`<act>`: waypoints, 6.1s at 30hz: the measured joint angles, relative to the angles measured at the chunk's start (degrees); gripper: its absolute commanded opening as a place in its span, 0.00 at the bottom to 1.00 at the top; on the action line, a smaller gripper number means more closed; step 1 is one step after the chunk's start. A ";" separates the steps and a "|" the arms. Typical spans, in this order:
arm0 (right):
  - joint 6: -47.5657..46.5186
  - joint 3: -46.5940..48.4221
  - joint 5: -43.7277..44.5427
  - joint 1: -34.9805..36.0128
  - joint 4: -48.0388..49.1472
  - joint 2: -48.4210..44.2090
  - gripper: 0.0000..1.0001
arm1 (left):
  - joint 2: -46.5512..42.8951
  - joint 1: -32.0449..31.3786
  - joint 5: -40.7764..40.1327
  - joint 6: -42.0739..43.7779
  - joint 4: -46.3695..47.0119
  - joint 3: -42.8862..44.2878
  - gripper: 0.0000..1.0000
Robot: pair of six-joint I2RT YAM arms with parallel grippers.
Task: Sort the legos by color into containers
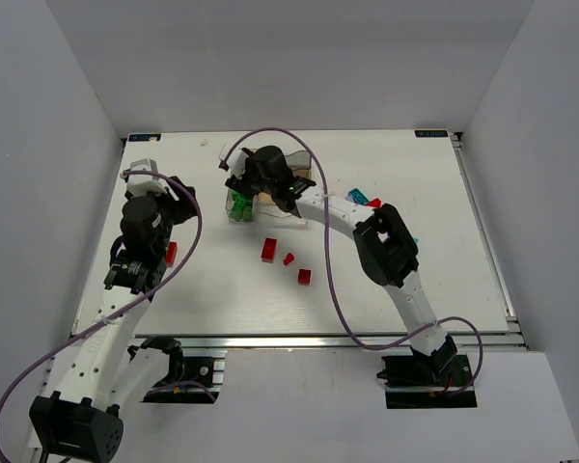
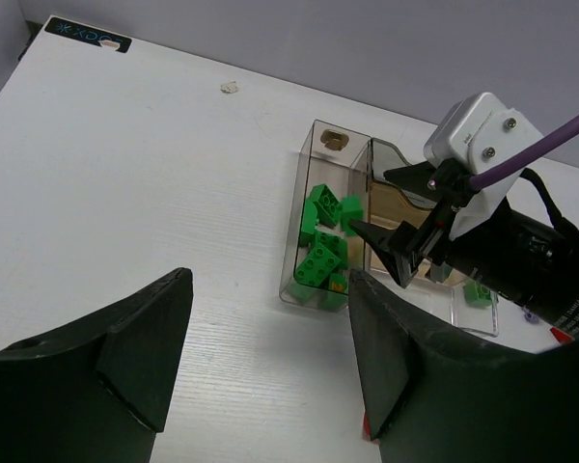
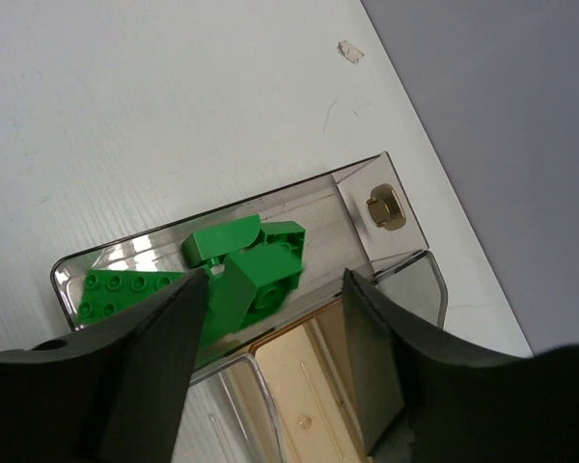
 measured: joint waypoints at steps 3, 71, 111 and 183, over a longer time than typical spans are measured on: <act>0.83 0.22 -1.27 -0.55 0.79 0.50 0.74 | 0.20 0.00 0.02 0.00 0.00 0.00 0.75; 40.52 -10.47 -9.62 -24.59 -26.47 -4.42 0.75 | 0.83 0.00 4.50 -0.24 0.20 0.00 0.73; 34.14 -24.06 1.70 -21.27 -19.28 -15.23 0.00 | 1.03 0.02 4.52 -0.26 0.20 0.00 0.73; 12.46 -46.86 -60.92 -17.18 -31.80 -57.83 0.82 | 32.44 9.99 -5.35 6.58 -13.16 6.21 0.83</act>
